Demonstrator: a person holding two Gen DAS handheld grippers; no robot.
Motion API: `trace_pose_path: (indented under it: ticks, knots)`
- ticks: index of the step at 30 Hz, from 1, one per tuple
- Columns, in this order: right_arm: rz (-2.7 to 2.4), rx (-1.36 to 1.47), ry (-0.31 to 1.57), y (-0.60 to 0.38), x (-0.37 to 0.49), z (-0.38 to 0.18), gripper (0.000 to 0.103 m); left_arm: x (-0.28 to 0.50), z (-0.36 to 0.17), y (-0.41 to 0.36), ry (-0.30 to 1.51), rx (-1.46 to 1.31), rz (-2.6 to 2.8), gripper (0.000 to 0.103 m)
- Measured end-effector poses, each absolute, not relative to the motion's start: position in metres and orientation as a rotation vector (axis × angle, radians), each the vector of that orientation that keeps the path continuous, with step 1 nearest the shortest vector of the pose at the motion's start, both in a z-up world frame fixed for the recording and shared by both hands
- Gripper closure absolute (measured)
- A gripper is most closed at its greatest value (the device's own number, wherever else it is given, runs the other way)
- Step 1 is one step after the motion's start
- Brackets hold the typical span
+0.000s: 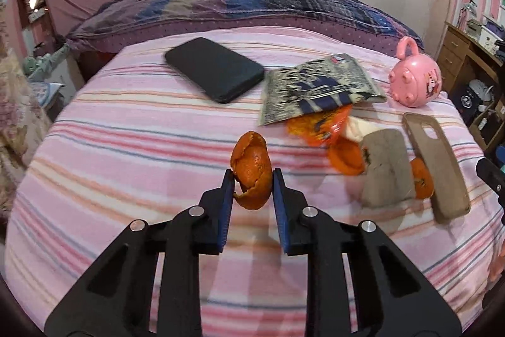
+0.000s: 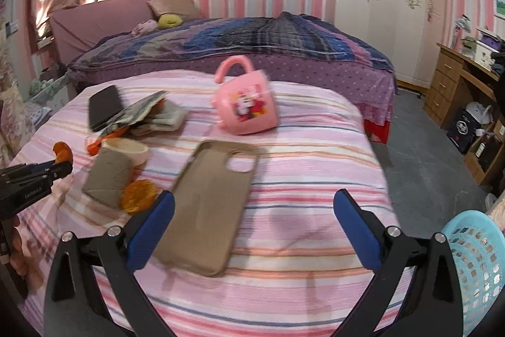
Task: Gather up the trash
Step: 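Grasp an orange peel with the left tool while the right tool grasps another peel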
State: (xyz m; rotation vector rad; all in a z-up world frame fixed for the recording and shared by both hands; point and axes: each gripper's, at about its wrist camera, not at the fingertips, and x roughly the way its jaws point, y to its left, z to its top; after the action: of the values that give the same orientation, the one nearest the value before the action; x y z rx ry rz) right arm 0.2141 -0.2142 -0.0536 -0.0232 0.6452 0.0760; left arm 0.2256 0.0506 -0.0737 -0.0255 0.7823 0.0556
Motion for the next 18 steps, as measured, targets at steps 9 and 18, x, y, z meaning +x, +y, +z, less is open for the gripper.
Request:
trace_pose_path:
  ticks: [9,18]
  knots:
    - [0.156,-0.147,0.696,-0.158,0.212,-0.068,0.006,0.201,-0.060,0.068,0.746,-0.027,0.085,0.080]
    - [0.220,-0.162,0.748,-0.135,0.220,-0.075,0.036,0.204,-0.057,0.080,0.747,-0.070,0.105,0.080]
